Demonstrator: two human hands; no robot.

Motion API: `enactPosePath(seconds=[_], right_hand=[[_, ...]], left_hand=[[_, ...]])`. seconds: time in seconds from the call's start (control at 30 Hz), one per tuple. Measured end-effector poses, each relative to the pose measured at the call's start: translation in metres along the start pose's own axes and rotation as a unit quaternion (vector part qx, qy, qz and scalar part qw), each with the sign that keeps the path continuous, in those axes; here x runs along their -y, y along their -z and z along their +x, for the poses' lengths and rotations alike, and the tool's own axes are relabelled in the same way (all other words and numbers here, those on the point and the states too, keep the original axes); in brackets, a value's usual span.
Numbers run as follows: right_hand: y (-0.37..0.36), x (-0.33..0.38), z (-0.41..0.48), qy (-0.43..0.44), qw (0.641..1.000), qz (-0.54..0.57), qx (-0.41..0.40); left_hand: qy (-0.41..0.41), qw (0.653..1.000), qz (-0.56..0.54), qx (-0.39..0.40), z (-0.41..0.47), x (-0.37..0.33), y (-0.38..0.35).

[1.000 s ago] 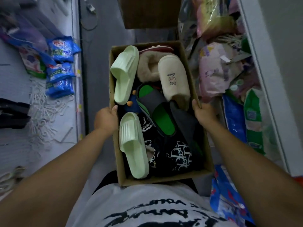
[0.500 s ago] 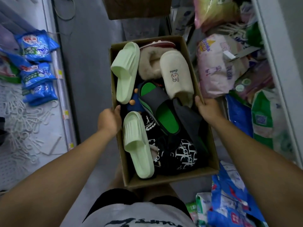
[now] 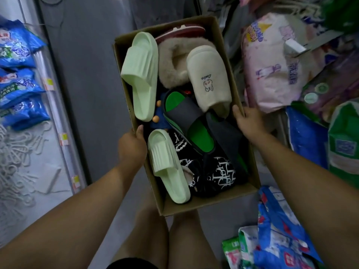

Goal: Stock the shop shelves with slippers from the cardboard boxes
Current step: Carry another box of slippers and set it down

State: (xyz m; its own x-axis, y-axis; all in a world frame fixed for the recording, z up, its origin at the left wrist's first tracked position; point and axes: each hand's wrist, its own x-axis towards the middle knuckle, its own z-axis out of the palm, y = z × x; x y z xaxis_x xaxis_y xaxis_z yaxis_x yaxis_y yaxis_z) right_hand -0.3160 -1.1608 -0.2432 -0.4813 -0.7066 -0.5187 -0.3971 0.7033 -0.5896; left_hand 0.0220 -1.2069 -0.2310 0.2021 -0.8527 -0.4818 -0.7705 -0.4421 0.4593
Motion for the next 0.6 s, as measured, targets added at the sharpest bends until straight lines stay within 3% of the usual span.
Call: enactPosePath(seconds=[0.2,0.37,0.6], right_hand=[[0.006,-0.001,0.002,0.027,0.999,-0.003,0.023],[0.017,0.003,0.003,0.019,0.996,-0.053,0.064],[0.042,0.012,-0.022,0.028,0.985,-0.125,0.112]], left_hand=[[-0.007,1.0,0.001,0.004,-0.003,-0.001,-0.003],[-0.004,0.998,0.008,0.061,-0.008,0.004,0.0],[-0.077,0.988,0.06,0.12,-0.021,0.007,0.042]])
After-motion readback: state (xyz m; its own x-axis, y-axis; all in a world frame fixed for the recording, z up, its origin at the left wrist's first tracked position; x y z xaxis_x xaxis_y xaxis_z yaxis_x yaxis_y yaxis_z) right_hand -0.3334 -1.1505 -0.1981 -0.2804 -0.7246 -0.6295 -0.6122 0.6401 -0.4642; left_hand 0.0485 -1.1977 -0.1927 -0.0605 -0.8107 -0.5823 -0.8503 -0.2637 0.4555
